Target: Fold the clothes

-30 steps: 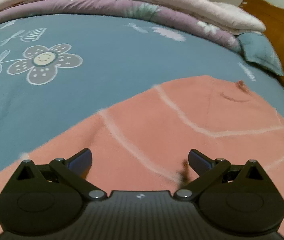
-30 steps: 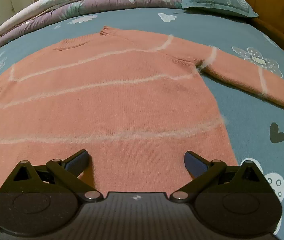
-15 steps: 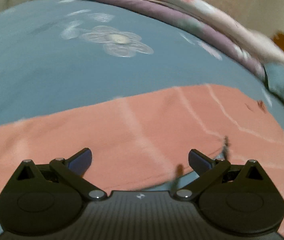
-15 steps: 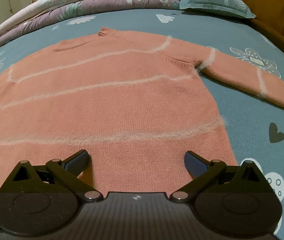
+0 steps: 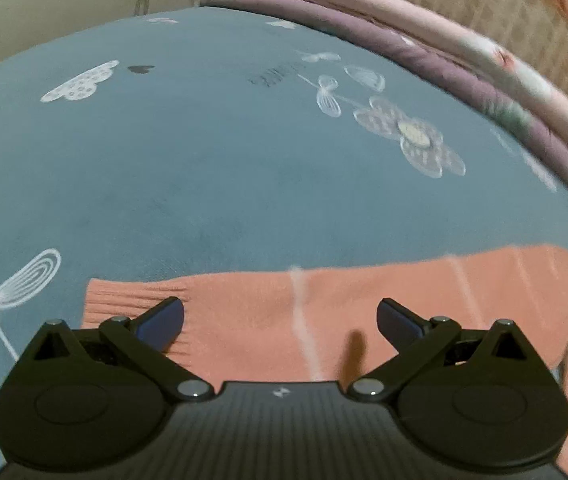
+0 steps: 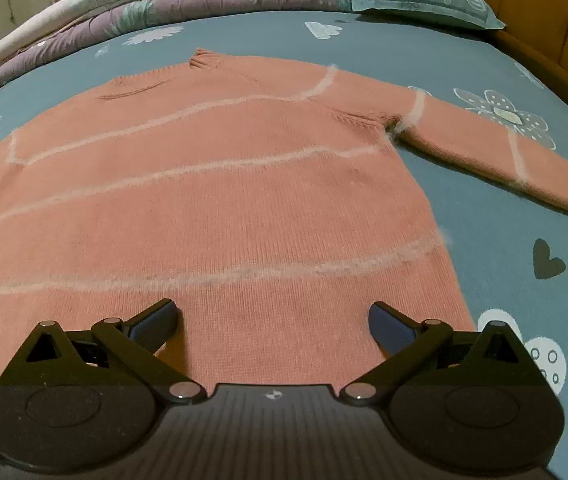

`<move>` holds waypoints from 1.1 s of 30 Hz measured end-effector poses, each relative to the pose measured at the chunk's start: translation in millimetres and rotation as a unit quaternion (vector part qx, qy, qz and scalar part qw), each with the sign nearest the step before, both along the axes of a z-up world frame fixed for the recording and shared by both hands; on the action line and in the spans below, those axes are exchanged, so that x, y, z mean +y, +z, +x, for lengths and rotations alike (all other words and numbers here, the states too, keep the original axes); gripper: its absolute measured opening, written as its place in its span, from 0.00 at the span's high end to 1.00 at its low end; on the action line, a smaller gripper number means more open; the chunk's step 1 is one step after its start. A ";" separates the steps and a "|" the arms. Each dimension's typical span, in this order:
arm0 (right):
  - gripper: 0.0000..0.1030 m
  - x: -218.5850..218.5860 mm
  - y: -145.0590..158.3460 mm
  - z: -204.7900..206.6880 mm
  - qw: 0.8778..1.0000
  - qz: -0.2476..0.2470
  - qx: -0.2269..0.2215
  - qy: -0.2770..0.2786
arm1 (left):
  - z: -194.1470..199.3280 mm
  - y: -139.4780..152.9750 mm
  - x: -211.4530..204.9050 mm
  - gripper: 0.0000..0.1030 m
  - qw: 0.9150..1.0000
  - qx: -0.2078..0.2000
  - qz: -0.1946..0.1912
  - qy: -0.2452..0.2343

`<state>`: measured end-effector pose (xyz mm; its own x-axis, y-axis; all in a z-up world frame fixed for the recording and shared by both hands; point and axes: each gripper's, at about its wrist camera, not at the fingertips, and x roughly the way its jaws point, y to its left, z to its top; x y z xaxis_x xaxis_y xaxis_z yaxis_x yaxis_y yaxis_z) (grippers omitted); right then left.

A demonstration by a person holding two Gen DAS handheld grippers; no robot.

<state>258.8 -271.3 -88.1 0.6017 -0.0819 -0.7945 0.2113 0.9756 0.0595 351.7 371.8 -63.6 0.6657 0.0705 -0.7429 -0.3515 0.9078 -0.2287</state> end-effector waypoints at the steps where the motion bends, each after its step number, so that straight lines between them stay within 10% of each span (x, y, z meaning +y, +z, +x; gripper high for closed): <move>1: 0.00 0.3 0.0 0.3 1.000 0.000 0.001 -0.001 | -0.3 3.3 -6.7 0.01 1.000 -0.006 -0.001 -0.012; 6: 0.00 3.7 0.3 2.8 1.000 -0.004 0.005 -0.012 | 13.7 2.7 -55.4 0.01 0.994 -0.015 0.023 -0.104; 10: 0.00 4.6 2.1 2.6 1.000 -0.004 0.015 -0.016 | 32.2 -16.4 -58.5 0.01 0.993 0.025 0.079 -0.084; 14: 0.00 4.6 8.1 1.2 0.999 -0.004 0.036 -0.013 | 41.2 2.4 -60.3 0.01 0.995 0.009 0.062 -0.071; 23: 0.00 24.3 23.2 -27.2 0.999 -0.022 0.038 0.012 | 77.3 6.2 -150.8 0.01 0.974 -0.015 -0.068 -0.215; 33: 0.00 29.5 12.5 -59.4 0.997 -0.007 0.070 0.004 | 61.0 17.1 -179.6 0.01 0.965 -0.031 0.000 -0.261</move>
<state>199.3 -241.8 -75.7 0.4849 -0.0882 -0.8701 0.2082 0.9779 0.0169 412.7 192.2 -46.5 0.6534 -0.2857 -0.7010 0.1668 0.9576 -0.2348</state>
